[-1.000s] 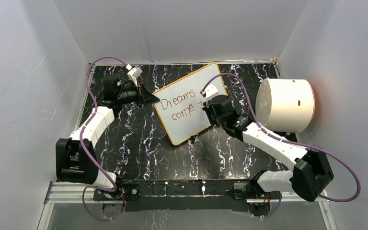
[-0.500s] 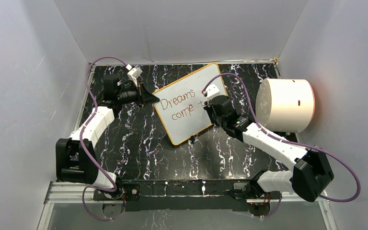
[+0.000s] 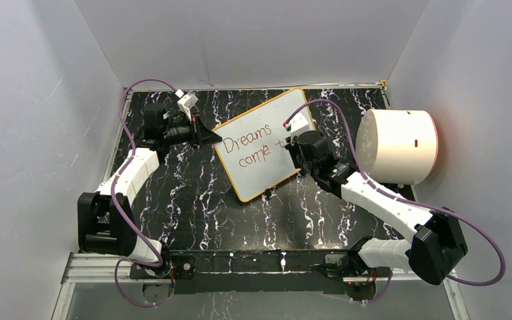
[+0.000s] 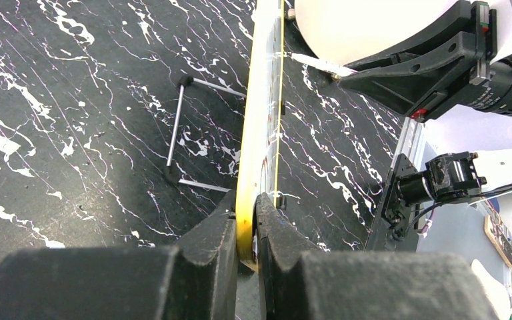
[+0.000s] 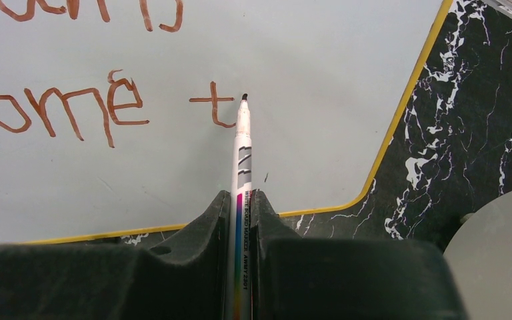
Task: Write a sentence on the whiteboard
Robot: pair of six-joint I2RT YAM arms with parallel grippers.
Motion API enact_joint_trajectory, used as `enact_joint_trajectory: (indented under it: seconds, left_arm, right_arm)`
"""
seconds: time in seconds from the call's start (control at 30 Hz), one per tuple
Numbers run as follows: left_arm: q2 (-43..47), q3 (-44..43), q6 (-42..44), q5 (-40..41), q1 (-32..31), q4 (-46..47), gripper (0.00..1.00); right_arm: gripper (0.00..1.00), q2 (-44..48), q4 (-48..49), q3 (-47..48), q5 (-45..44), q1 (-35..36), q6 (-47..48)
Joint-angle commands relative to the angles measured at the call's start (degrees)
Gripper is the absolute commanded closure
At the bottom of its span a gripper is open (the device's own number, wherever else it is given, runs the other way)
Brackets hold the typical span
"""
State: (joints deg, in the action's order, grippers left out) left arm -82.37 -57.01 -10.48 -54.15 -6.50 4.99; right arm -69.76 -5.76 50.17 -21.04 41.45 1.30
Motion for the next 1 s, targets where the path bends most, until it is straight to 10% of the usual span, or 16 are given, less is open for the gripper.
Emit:
enact_joint_trajectory:
  seconds: [0.0, 0.97]
  left_arm:
    - [-3.6, 2.0, 5.3, 7.9, -1.2, -7.0, 1.0]
    - [-3.8, 2.0, 5.2, 7.9, -1.2, -7.0, 1.0]
  right_arm:
    - [1.0, -0.9, 3.8, 2.8, 0.6, -0.5, 0.8]
    - [1.0, -0.6, -1.1, -0.7, 2.2, -1.2, -2.0]
